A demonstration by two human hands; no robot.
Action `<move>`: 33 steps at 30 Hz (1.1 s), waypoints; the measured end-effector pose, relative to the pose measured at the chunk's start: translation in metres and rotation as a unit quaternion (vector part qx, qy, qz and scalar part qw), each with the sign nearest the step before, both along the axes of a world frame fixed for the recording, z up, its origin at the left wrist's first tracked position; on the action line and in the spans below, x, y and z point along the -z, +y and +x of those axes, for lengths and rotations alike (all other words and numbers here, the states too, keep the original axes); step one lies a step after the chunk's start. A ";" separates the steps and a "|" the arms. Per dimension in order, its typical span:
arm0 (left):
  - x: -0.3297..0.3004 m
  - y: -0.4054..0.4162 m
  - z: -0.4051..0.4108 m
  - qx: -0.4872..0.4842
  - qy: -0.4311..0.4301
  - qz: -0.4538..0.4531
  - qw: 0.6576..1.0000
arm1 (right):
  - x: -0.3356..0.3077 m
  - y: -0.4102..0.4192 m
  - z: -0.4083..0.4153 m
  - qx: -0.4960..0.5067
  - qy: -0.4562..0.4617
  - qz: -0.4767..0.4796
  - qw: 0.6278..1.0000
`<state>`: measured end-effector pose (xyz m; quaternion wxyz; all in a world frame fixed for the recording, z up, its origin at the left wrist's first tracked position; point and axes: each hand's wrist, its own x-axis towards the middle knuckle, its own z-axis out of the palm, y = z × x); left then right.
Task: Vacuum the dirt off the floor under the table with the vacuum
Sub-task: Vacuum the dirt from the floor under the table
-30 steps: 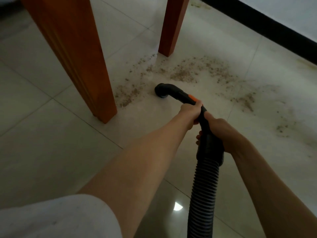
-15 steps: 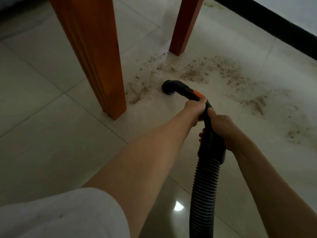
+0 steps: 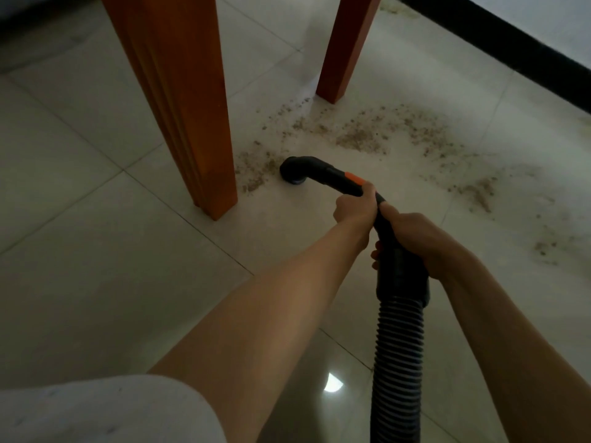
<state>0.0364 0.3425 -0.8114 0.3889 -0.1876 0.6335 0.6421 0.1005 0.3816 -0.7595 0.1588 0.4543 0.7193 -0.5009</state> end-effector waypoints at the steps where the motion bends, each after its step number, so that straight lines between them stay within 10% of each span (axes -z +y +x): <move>1: -0.001 -0.002 0.000 -0.002 -0.001 0.000 1.000 | 0.000 -0.001 0.000 -0.003 -0.002 -0.001 1.000; 33: 0.004 -0.048 0.015 -0.097 -0.010 -0.010 0.995 | 0.001 -0.038 0.007 -0.057 0.004 -0.029 0.998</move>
